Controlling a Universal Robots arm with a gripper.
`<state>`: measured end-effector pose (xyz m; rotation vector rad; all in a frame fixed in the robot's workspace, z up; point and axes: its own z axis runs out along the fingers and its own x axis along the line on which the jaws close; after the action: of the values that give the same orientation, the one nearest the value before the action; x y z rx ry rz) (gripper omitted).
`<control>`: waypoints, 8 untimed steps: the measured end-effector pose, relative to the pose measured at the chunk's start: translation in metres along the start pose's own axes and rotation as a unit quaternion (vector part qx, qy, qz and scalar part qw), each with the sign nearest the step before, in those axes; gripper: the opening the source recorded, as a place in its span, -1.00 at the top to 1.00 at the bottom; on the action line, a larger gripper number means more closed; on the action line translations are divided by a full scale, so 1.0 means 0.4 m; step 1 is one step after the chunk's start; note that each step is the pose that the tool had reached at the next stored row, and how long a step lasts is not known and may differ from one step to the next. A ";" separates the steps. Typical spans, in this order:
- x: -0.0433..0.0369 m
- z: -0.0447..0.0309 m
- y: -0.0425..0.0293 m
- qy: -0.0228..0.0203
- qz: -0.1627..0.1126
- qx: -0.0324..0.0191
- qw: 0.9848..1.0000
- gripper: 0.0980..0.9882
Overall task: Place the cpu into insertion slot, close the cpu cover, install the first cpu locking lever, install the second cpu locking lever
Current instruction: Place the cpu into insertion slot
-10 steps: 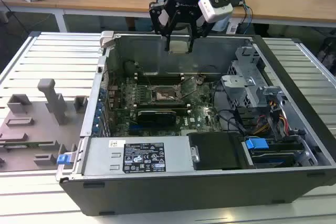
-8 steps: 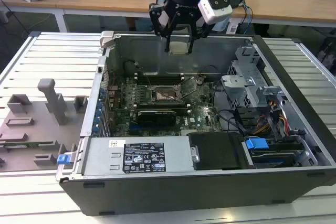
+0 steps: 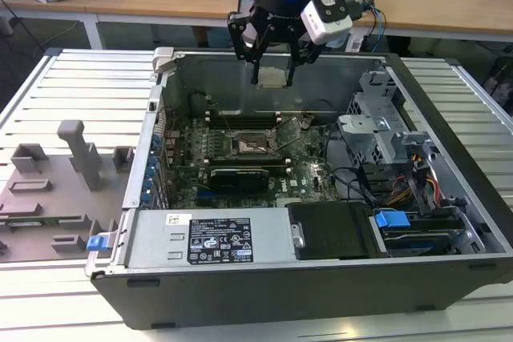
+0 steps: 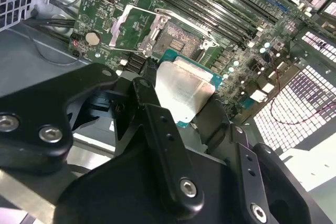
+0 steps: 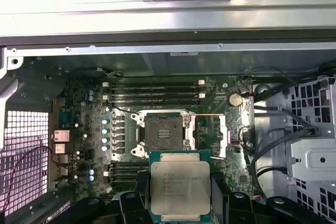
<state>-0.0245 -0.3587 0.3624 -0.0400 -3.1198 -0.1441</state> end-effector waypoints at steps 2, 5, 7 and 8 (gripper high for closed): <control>0.000 0.002 0.000 0.000 0.000 0.000 1.000 0.00; 0.000 0.006 -0.001 0.000 0.000 0.000 1.000 0.00; 0.000 0.012 -0.001 0.000 0.000 0.000 1.000 0.00; 0.000 0.015 -0.001 0.000 0.000 0.000 1.000 0.00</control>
<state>-0.0245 -0.3587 0.3566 -0.0399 -3.1198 -0.1440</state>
